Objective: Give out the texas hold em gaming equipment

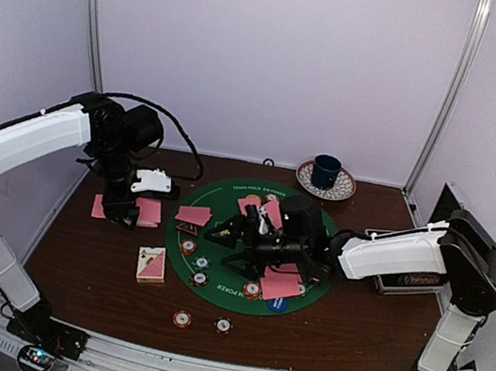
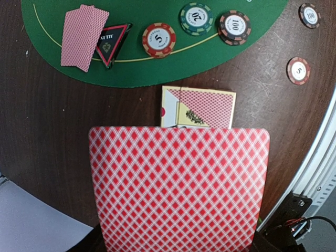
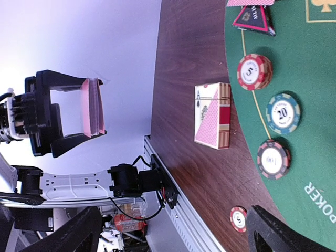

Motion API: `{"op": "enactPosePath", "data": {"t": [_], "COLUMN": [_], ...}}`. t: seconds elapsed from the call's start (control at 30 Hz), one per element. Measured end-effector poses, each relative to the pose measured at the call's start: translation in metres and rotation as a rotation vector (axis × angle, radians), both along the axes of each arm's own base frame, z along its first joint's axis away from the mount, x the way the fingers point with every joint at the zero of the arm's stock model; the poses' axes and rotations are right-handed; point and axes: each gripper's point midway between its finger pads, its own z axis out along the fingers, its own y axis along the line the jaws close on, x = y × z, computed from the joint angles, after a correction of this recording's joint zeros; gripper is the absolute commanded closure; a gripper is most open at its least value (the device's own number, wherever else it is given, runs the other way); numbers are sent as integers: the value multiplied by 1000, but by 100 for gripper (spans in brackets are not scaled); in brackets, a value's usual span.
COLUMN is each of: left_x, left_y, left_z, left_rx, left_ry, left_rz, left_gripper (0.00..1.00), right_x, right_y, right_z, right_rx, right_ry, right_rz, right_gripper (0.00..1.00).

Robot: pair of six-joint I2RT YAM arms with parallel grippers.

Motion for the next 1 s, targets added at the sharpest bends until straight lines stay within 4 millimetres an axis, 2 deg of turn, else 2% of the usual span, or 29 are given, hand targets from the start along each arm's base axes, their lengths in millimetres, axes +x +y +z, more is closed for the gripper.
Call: {"op": "enactPosePath", "data": {"t": [0.1, 0.33, 0.4, 0.5, 0.8, 0.9, 1.0], "left_x": [-1, -4, -4, -6, -8, -9, -10], "left_y": [-1, -4, -4, -2, 4, 1, -4], "left_z": [0, 2, 2, 2, 3, 2, 3], "left_rx": [-7, -29, -32, -25, -9, -15, -29], "left_ry": [4, 13, 16, 24, 40, 47, 53], "left_rz": [-1, -5, -5, 2, 27, 20, 13], "left_gripper": [100, 100, 100, 100, 100, 100, 100], "right_x": [11, 34, 37, 37, 36, 36, 32], "right_y": [20, 60, 69, 80, 87, 79, 64], "right_z": [2, 54, 61, 60, 62, 61, 49], "right_rx": [47, 194, 222, 241, 276, 294, 279], "right_ry": [24, -58, -73, -72, -65, -68, -46], "right_rz": [22, 67, 79, 111, 139, 127, 109], "right_gripper": [1, 0, 0, 2, 9, 9, 9]}}
